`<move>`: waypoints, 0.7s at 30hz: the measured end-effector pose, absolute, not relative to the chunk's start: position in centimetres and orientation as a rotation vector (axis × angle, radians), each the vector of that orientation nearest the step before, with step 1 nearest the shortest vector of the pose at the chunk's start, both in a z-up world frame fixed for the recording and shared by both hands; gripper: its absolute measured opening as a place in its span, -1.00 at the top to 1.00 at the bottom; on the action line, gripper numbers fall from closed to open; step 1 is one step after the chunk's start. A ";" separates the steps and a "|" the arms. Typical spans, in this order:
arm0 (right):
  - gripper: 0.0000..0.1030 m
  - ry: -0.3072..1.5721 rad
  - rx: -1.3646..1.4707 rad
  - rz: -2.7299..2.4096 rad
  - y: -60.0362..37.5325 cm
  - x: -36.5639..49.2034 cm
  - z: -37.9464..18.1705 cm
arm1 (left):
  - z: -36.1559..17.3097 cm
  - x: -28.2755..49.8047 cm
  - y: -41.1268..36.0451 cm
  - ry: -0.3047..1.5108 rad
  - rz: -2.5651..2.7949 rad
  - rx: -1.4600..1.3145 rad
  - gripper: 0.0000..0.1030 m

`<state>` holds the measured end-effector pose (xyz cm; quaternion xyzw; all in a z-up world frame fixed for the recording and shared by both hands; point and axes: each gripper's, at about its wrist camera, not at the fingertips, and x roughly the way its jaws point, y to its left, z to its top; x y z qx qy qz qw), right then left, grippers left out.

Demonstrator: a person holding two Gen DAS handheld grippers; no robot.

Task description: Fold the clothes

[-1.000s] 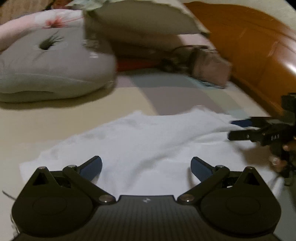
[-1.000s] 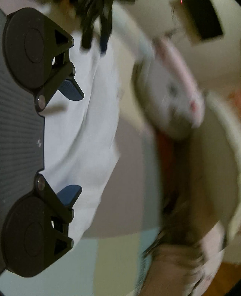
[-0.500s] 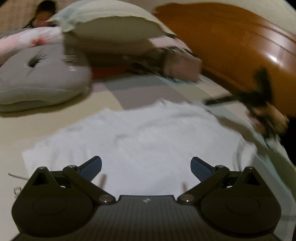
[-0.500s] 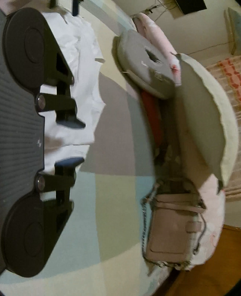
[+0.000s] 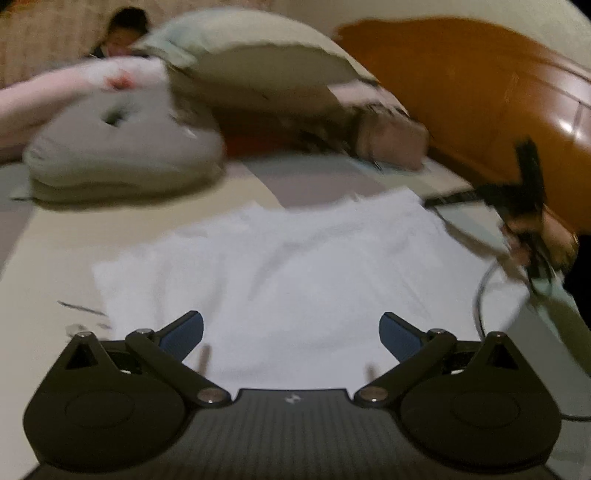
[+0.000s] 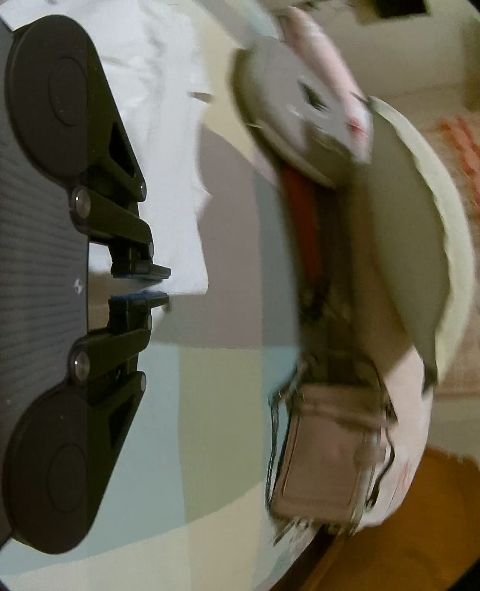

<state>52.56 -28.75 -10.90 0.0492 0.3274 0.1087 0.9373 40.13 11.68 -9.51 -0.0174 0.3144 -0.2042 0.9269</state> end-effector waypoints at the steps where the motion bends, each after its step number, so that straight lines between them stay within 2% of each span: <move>1: 0.83 0.676 0.098 0.209 -28.9 52.8 -11.1 | -9.4 40.5 12.1 0.635 -0.397 -0.044 -0.94; 4: 0.83 0.702 0.060 0.179 -28.5 53.5 -12.2 | -9.3 42.0 13.3 0.638 -0.355 -0.101 -0.92; 6: 0.78 0.712 0.062 0.171 -28.3 53.7 -12.5 | -9.4 43.1 13.5 0.642 -0.353 -0.131 -0.82; 8: 0.51 0.708 0.084 0.172 -28.4 53.6 -12.1 | -9.3 44.4 13.5 0.640 -0.360 -0.142 -0.74; 10: 0.30 0.678 0.087 0.192 -28.3 52.8 -11.2 | -9.2 45.7 13.6 0.645 -0.360 -0.158 -0.57; 11: 0.18 0.662 0.074 0.201 -28.2 52.2 -10.8 | -9.3 46.6 13.9 0.661 -0.343 -0.179 -0.35; 12: 0.16 0.650 0.062 0.209 -28.0 51.6 -10.4 | -9.5 47.7 14.4 0.681 -0.313 -0.201 -0.08; 13: 0.15 0.636 0.052 0.221 -27.8 50.9 -10.0 | -9.7 48.8 14.8 0.704 -0.279 -0.221 0.03; 14: 0.15 0.627 0.047 0.230 -27.7 50.4 -9.6 | -10.1 49.8 15.1 0.727 -0.249 -0.230 0.10; 20: 0.05 0.594 0.026 0.275 -27.2 47.9 -8.6 | -12.5 53.0 14.4 0.828 -0.249 -0.161 0.10; 21: 0.05 0.591 0.014 0.276 -27.0 47.6 -8.6 | -12.5 52.9 14.0 0.815 -0.255 -0.141 0.40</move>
